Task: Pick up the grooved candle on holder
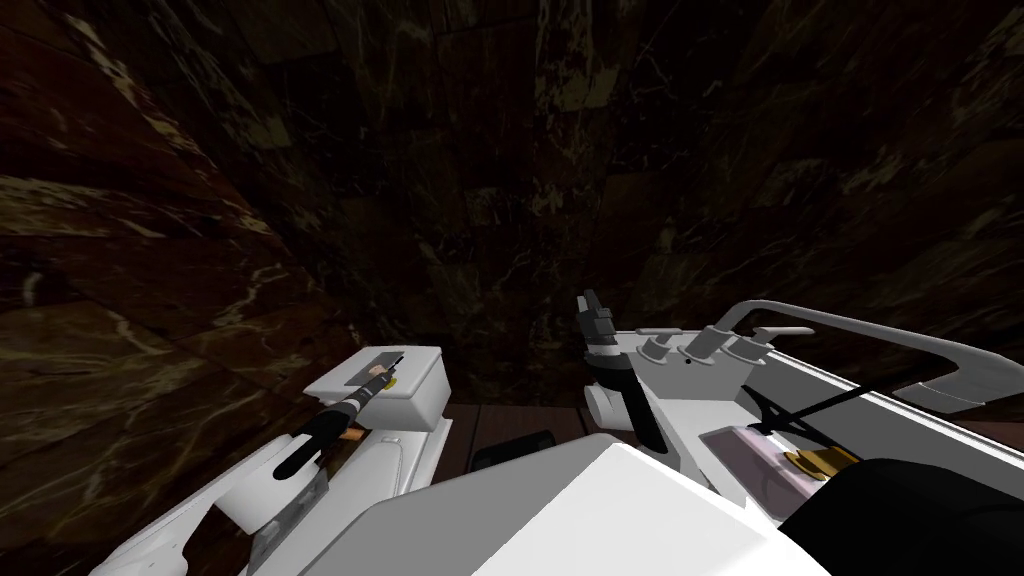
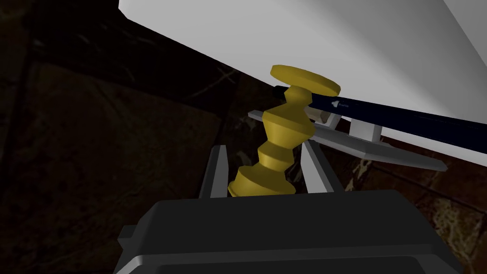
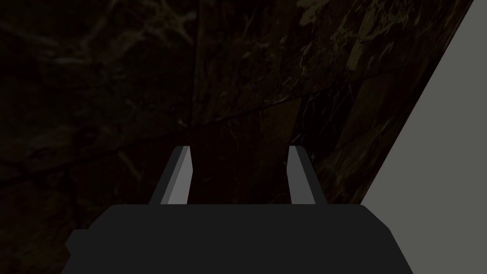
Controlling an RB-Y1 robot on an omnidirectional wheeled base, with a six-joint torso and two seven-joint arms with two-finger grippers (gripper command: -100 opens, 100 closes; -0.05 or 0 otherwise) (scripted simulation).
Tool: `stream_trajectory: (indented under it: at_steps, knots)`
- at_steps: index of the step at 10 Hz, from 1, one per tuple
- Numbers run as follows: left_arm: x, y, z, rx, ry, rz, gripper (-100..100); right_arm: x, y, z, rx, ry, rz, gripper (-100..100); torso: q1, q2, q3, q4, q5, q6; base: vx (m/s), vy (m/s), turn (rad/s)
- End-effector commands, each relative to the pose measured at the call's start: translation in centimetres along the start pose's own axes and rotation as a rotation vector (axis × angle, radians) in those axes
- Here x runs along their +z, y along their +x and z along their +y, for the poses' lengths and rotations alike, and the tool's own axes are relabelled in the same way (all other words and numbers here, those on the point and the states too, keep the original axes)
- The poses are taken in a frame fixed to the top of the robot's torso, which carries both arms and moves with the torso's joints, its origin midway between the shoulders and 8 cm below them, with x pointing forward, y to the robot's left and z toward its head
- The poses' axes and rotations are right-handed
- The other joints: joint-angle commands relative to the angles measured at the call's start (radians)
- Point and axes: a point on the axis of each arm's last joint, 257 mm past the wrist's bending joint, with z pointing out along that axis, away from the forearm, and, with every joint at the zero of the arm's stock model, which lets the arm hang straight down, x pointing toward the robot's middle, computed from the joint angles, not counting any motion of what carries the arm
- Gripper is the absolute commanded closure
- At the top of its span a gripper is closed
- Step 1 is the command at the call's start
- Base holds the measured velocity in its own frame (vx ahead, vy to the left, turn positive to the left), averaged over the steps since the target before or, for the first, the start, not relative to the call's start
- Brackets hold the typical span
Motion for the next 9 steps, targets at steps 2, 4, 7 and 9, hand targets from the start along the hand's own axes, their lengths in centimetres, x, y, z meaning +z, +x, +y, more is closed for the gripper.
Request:
stream_trajectory:
  at_steps: [2, 4, 7, 9]
  knots:
    - [0.0, 0.0, 0.0, 0.000, 0.000, 0.000, 0, 0.0, 0.0, 0.0, 0.000, 0.000, 0.000, 0, 0.000, 0.000, 0.000, 0.000, 0.000, 0.000, 0.000, 0.000, 0.000]
    - [-0.4, 1.1, -2.1, 0.016, 0.036, 0.018, 100, 0.0, 0.0, 0.0, 0.000, 0.000, 0.000, 0, 0.001, -0.001, -0.001, 0.000, 0.000, -0.002, 0.061, 0.014, 0.256]
    - [-1.1, 2.4, -4.5, 0.036, 0.078, 0.039, 100, 0.0, 0.0, 0.0, 0.000, 0.000, 0.000, 0, 0.003, -0.004, -0.003, -0.001, 0.001, -0.001, 0.070, 0.026, 0.177]
    - [-1.6, 3.2, -6.1, 0.049, 0.106, 0.052, 100, 0.0, 0.0, 0.0, 0.000, 0.000, 0.000, 0, 0.001, -0.004, -0.002, -0.001, 0.001, 0.000, 0.066, -0.001, 0.159]
